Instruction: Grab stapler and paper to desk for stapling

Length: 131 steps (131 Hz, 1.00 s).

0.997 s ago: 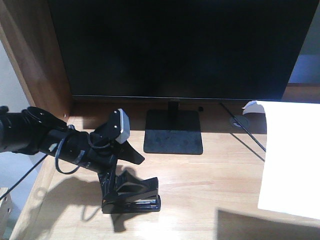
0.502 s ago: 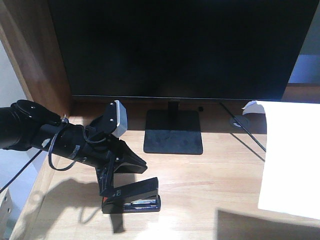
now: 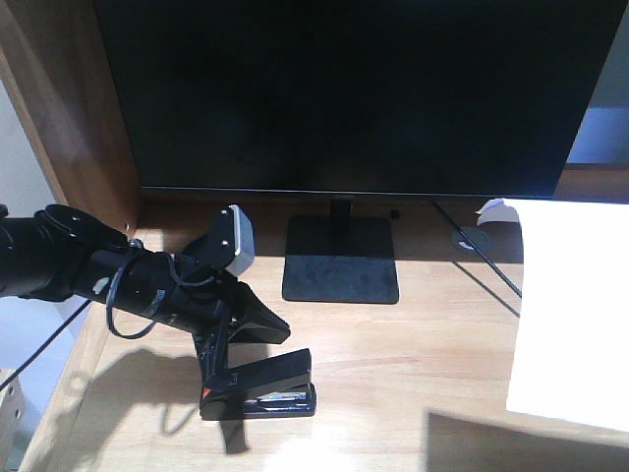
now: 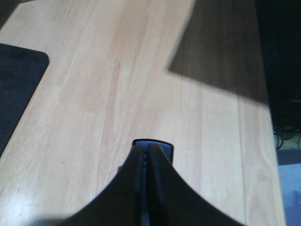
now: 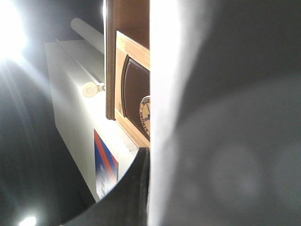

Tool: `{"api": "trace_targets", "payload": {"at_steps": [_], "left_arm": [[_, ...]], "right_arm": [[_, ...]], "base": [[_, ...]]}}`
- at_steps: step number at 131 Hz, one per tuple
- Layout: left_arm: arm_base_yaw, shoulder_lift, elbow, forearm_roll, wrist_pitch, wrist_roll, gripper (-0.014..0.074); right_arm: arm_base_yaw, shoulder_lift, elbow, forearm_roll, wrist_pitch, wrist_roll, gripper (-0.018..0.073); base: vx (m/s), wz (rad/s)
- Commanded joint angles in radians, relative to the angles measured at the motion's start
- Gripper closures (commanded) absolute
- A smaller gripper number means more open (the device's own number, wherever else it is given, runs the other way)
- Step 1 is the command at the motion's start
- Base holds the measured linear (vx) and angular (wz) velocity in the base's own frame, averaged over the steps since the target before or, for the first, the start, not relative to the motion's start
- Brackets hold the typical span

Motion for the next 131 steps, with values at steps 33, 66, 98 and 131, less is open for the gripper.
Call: {"api": "trace_targets", "payload": {"at_steps": [33, 66, 98, 131], "left_arm": [[-0.022, 0.008, -0.023, -0.067, -0.009, 0.046, 0.0603], [-0.033, 0.024, -0.023, -0.066, -0.011, 0.046, 0.0603], [-0.033, 0.031, -0.023, -0.058, -0.011, 0.046, 0.0603], [-0.033, 0.031, -0.023, -0.058, -0.011, 0.046, 0.0603]], "right_arm": [[-0.005, 0.013, -0.025, -0.004, -0.046, -0.011, 0.0566], [-0.005, 0.013, -0.025, -0.004, -0.046, -0.011, 0.0566], [-0.005, 0.013, -0.025, -0.004, -0.046, -0.011, 0.0566], [-0.005, 0.013, -0.025, -0.004, -0.046, -0.011, 0.0566]], "base": [[0.00, 0.00], [0.00, 0.00], [0.00, 0.00], [0.00, 0.00]]}}
